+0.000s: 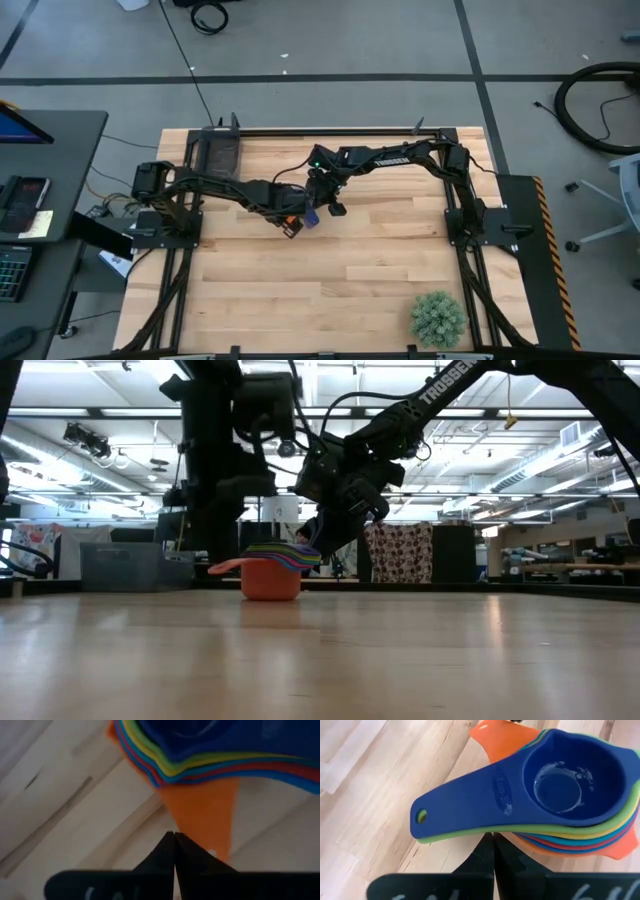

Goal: Nest measuring cups in basket
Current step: Stack the violet measuring cup on top of the green measuring cup

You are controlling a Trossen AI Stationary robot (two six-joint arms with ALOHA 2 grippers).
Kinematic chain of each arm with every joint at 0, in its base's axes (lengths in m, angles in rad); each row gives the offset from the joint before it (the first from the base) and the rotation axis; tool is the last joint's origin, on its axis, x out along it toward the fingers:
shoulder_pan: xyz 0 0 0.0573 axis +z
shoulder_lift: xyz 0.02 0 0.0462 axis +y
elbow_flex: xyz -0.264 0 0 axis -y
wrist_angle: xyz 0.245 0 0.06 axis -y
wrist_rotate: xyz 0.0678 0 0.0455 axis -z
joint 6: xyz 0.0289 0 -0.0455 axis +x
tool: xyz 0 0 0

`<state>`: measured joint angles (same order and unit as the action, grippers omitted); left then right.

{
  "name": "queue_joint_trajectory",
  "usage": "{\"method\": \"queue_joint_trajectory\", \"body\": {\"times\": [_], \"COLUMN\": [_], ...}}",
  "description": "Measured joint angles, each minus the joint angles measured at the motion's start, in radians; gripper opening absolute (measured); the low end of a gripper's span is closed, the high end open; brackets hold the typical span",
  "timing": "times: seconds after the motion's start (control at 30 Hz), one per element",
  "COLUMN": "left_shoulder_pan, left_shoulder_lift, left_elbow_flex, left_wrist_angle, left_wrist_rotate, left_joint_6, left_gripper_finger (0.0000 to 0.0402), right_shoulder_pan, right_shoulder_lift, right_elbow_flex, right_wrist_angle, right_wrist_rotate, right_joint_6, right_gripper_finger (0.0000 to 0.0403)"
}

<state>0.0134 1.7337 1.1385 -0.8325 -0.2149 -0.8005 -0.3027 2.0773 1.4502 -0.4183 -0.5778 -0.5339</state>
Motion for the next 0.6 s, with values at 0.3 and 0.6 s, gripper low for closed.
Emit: {"method": "queue_joint_trajectory", "body": {"times": [0.3, 0.6], "left_shoulder_pan": [0.007, 0.006], "left_shoulder_lift": [0.062, 0.062], "left_elbow_flex": [-0.002, -0.002], "left_wrist_angle": [0.029, 0.163], "left_wrist_rotate": [0.029, 0.083], "left_joint_6": [0.028, 0.027], "left_gripper_finger": [0.0007, 0.0007], "right_shoulder_pan": [0.0, 0.007], "right_shoulder_lift": [0.0, 0.0], "right_elbow_flex": [0.0, 0.0], "right_wrist_angle": [0.006, 0.005], "right_wrist_rotate": [0.0, 0.0], "right_joint_6": [0.0, 0.009], "right_gripper_finger": [0.0, 0.0]}}
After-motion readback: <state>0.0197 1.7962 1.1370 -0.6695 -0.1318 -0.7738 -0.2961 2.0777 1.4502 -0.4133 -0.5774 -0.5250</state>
